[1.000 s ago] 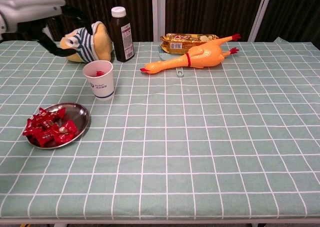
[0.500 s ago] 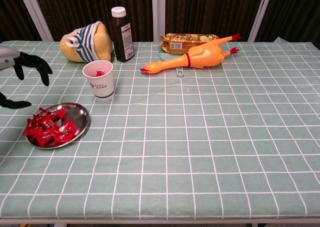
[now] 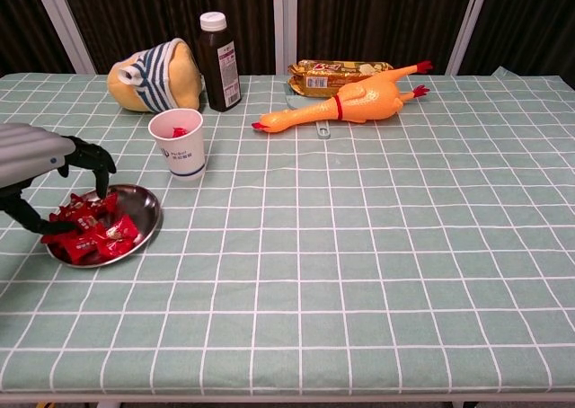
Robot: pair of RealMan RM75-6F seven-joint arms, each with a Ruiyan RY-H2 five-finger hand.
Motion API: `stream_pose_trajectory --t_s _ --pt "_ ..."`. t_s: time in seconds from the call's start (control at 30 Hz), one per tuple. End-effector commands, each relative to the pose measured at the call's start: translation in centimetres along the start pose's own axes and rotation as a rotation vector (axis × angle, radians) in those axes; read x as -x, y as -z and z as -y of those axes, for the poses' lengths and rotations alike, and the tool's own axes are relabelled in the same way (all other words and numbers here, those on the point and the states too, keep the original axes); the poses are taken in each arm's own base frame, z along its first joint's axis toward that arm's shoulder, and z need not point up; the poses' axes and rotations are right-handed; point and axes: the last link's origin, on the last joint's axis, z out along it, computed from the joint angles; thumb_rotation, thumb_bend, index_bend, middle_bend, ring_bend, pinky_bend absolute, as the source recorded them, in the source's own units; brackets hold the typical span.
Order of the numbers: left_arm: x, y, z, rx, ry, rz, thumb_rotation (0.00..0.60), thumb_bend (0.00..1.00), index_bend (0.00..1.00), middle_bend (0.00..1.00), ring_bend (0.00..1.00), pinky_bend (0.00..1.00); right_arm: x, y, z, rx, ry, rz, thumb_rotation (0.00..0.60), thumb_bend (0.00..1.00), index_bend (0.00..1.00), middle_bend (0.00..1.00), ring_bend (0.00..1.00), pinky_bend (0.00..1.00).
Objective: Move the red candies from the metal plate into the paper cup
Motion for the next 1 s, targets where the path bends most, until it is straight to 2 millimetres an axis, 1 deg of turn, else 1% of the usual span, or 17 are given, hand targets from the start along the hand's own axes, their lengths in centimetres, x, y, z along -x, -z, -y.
stream_pose_trajectory --t_s 0.03,0.57,1.0 --pt "0.4 0.2 0.2 -0.016 0.007 0.01 0.6 0.27 0.47 0.3 0.22 0.35 0.0 -0.1 0.1 -0.003 0.002 0.002 0.6 0.02 0.07 0.23 0.05 0.24" --pt "1.4 -0.6 0.3 -0.025 0.062 0.048 0.6 0.29 0.52 0.3 0.22 0.35 0.0 -0.1 0.2 -0.001 0.004 0.004 0.6 0.02 0.07 0.23 0.05 0.24" --pt "1.1 -1.1 0.3 -0.016 0.103 0.063 0.6 0.3 0.52 0.3 0.22 0.35 0.0 -0.1 0.1 0.002 0.002 0.006 0.6 0.02 0.07 0.23 0.05 0.24"
